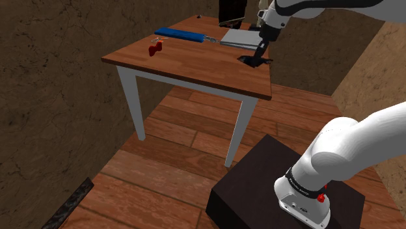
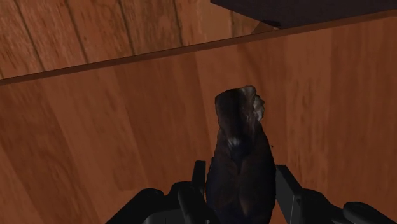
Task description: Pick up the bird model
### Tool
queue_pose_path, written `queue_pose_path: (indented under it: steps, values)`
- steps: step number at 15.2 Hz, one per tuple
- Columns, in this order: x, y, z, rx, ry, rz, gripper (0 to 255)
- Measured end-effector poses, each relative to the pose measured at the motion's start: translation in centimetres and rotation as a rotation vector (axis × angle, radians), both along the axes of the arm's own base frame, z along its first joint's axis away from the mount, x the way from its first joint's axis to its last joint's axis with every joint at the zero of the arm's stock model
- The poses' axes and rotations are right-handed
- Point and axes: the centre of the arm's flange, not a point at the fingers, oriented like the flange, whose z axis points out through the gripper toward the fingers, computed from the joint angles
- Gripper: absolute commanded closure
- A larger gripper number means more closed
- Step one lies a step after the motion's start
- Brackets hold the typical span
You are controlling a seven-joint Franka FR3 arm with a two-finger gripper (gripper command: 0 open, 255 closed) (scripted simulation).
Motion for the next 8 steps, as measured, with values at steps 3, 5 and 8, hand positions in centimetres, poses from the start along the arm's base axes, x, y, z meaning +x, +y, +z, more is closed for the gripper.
queue_pose_path:
  steps: [3, 5, 8]
  values:
    - [0.1, 0.1, 1.6, 0.000, 0.000, 0.000, 255]
    - [0.0, 0.0, 2.7, 0.000, 0.000, 0.000, 255]
    - [0.0, 0.1, 4.2, 0.000, 0.000, 0.000, 255]
